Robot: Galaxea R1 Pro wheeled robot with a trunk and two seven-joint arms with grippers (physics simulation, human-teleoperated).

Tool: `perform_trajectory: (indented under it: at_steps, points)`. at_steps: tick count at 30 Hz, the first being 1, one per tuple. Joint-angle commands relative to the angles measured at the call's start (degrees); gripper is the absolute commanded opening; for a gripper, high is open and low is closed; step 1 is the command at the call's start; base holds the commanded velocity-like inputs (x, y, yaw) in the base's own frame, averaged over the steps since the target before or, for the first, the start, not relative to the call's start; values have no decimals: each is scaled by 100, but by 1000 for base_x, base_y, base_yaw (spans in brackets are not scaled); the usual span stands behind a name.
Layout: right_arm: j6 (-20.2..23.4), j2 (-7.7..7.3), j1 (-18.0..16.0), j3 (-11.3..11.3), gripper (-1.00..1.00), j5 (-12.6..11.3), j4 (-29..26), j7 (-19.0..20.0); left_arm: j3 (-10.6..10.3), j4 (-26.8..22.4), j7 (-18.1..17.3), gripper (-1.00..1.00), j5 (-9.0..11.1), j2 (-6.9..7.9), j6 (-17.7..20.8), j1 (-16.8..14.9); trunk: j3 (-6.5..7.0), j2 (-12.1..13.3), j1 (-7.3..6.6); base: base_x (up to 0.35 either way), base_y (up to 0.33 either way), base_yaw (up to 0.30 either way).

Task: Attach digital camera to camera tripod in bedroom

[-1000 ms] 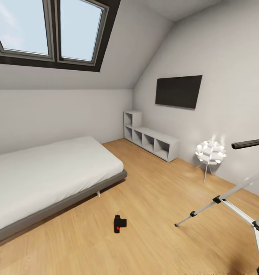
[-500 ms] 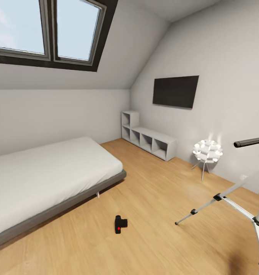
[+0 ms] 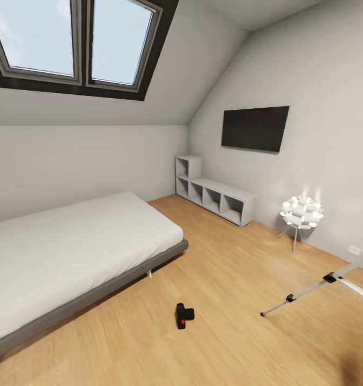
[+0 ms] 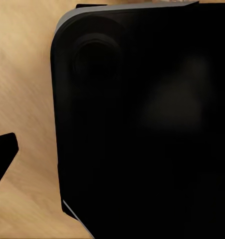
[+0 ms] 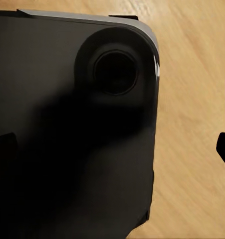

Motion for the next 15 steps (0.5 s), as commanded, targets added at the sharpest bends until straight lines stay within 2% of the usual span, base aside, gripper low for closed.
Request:
perform_trajectory:
  at_steps: [1,7,15]
  points:
    - [-18,-1,1,4,100,5,-1,1,6,-5,-2,100,0,-1,-8,2,-4,-2,1,99,339,0]
    - [-17,-1,1,19,100,7,-1,0,3,-5,-3,100,4,-1,28,2,-4,-2,1,151,335,0]
    - [-68,3,1,22,100,3,-1,-17,5,-5,-3,100,10,-1,44,2,-4,-2,1,213,306,0]
